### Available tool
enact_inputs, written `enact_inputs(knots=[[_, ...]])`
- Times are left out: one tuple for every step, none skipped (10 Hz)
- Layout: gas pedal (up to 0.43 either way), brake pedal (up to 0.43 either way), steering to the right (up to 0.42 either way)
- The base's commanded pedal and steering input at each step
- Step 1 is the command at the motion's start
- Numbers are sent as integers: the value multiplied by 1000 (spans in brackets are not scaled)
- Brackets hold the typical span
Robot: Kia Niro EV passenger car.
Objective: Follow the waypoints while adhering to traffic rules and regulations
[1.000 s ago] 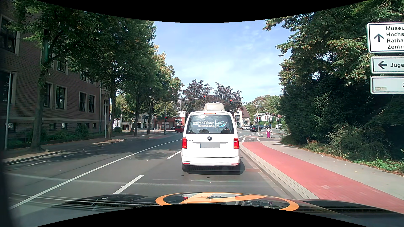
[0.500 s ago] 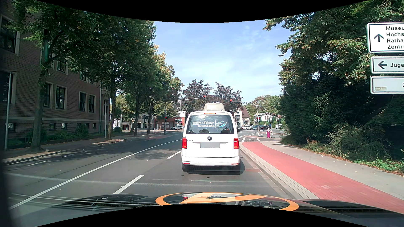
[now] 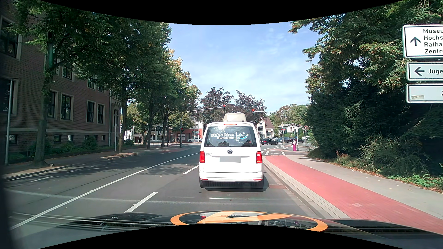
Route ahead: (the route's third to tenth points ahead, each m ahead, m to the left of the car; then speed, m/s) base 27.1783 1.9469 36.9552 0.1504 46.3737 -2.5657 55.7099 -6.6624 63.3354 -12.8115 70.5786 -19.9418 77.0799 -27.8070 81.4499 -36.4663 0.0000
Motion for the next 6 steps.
enact_inputs(knots=[[0, 183, 1], [0, 183, 1], [0, 183, 1], [0, 183, 1], [0, 183, 1], [0, 183, 1]])
